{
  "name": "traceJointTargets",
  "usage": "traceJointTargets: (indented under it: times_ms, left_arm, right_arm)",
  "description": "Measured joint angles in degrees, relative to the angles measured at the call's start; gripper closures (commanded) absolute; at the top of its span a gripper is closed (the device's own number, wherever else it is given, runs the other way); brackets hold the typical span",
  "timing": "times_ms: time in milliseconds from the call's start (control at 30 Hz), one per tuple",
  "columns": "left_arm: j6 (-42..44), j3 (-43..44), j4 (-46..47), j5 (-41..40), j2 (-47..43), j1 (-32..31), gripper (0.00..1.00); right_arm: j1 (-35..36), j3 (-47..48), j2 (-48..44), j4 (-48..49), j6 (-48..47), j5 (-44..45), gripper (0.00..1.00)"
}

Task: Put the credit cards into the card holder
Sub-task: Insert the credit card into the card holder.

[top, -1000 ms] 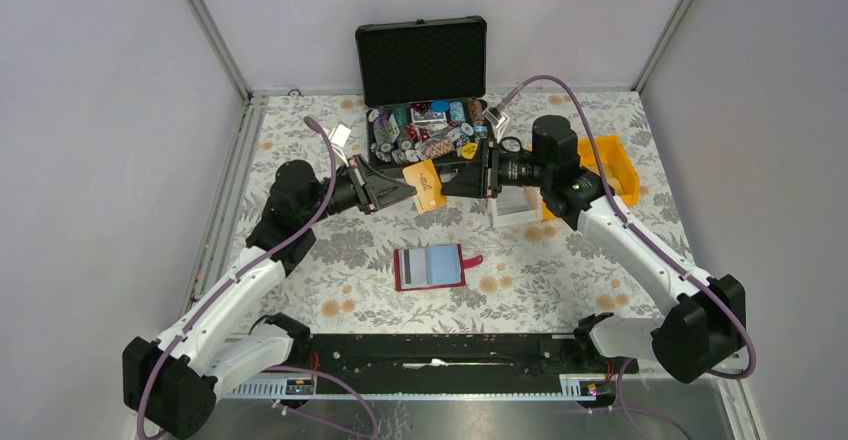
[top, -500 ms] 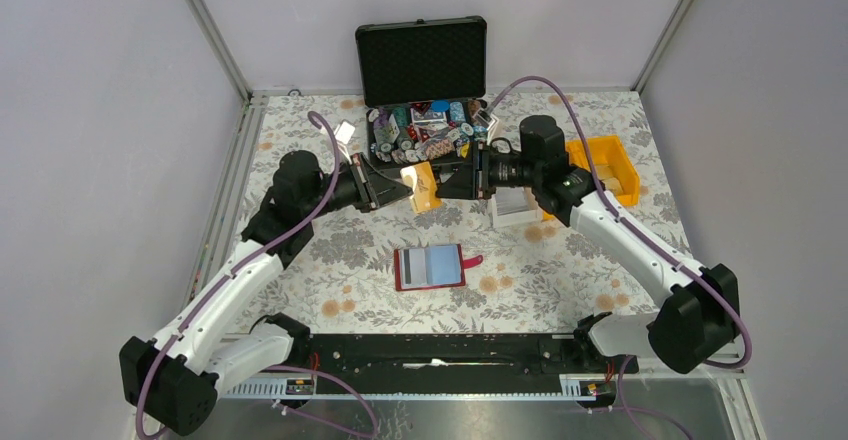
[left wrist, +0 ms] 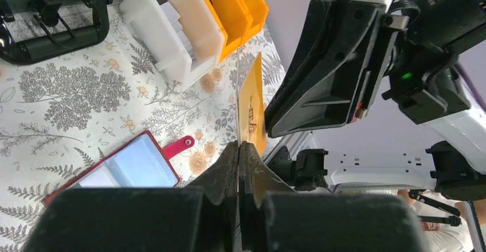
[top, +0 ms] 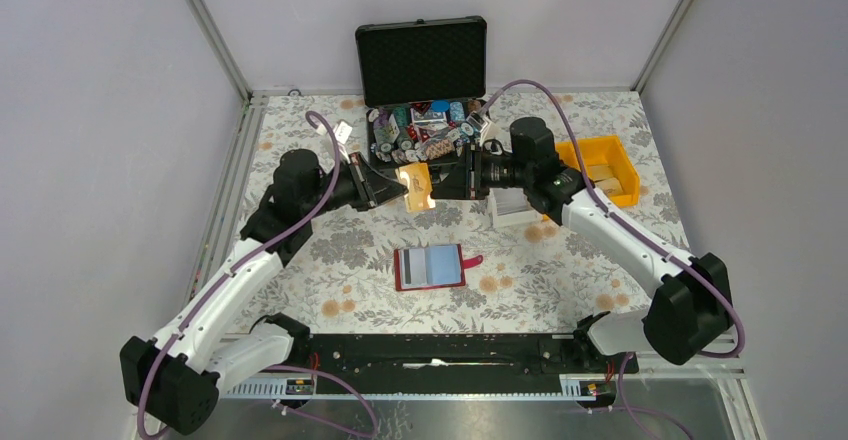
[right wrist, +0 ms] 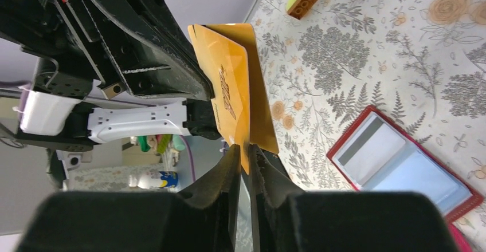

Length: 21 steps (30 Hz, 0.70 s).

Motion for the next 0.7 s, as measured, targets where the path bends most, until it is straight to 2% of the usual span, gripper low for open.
traceJointTargets:
  times_ms: [300,700]
  left_arm:
    - [-1.8,-2.1,6.2,-0.1,-2.2,0.6,1.00]
    - [-10.2,-9.9,18.4,6.2,-4.0,2.3,1.00]
  right_arm:
    - [0.0,-4.2,0.0,10.7,7.7,-4.3,0.90]
    - [0.6,-8.2,-0.3,21.5,13.8,-4.6,0.82]
